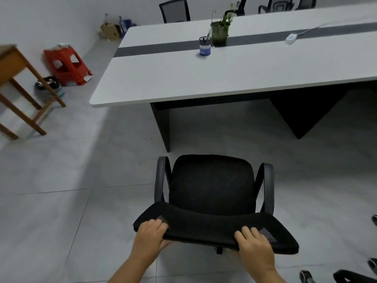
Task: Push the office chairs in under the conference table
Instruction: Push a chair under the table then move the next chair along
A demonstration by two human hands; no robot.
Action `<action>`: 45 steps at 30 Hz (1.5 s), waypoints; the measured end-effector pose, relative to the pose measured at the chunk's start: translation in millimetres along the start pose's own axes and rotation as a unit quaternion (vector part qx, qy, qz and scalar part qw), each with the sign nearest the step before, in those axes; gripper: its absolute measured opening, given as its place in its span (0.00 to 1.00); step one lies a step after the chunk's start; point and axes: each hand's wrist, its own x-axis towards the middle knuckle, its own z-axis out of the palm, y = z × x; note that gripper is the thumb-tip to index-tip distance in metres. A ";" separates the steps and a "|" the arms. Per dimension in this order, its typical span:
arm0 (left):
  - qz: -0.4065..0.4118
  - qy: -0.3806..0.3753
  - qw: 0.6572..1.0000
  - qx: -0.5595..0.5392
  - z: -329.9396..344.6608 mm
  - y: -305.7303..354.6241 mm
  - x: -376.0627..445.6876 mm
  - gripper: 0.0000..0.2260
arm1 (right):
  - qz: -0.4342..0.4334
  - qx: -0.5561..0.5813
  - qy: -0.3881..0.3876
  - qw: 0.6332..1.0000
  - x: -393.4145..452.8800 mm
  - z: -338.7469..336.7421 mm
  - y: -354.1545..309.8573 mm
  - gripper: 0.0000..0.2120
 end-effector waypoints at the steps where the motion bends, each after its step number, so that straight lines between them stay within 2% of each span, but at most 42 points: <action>1: -0.006 -0.003 1.000 -0.002 0.6 -2.5 14.2 0.22 | -0.002 0.001 0.011 1.000 12.6 3.0 4.8 0.03; 2: -0.006 -0.005 1.000 0.000 1.5 -5.0 28.3 0.22 | -0.001 0.001 0.014 1.000 24.8 5.5 9.7 0.02; 5: -0.001 -0.002 1.000 0.006 1.3 -12.4 70.6 0.22 | 0.019 0.000 -0.008 1.000 62.7 15.4 25.0 0.17; 7: -0.001 -0.001 1.000 0.008 3.3 -18.8 98.5 0.22 | 0.019 0.000 -0.007 1.000 88.3 21.5 34.9 0.15; 9: 0.000 0.005 1.000 0.004 8.5 -26.0 124.6 0.22 | 0.003 0.003 0.012 1.000 112.3 28.6 44.4 0.04; 12: 0.017 0.019 1.000 -0.003 18.1 -40.2 168.2 0.22 | 0.011 -0.005 0.030 0.999 152.1 42.4 59.4 0.03; 13: 0.022 0.018 1.000 -0.007 19.5 -45.1 183.8 0.22 | 0.008 -0.015 0.032 0.999 166.1 47.3 65.0 0.04; 15: 0.029 0.015 0.999 -0.008 20.0 -53.7 214.1 0.22 | 0.018 -0.010 -0.004 1.000 194.0 51.9 74.7 0.16; 17: 0.029 0.008 1.000 0.009 18.8 -62.4 244.1 0.23 | 0.041 -0.011 -0.026 0.999 222.5 53.2 81.2 0.22; 22: 0.032 -0.006 0.999 0.015 22.6 -77.5 307.9 0.24 | 0.066 -0.007 -0.067 0.996 283.2 62.2 99.8 0.23; 27: 0.012 -0.038 0.999 0.010 27.3 -90.9 353.0 0.25 | 0.030 -0.009 -0.062 0.998 339.9 76.6 118.9 0.23; 32: -0.003 -0.038 0.999 0.013 30.4 -101.3 393.9 0.25 | 0.005 0.000 -0.077 0.997 397.2 90.1 136.1 0.24; 38: -0.057 -0.052 0.997 0.007 27.9 -127.2 450.3 0.24 | -0.010 0.012 -0.070 0.997 470.7 105.9 139.3 0.26; 42: -0.054 -0.059 0.997 0.012 32.0 -146.4 481.3 0.24 | -0.019 0.022 -0.089 0.996 501.7 121.4 141.5 0.27; 45: -0.058 -0.059 0.997 -0.004 25.3 -161.6 502.5 0.19 | -0.042 0.027 -0.075 0.996 523.4 131.7 141.7 0.26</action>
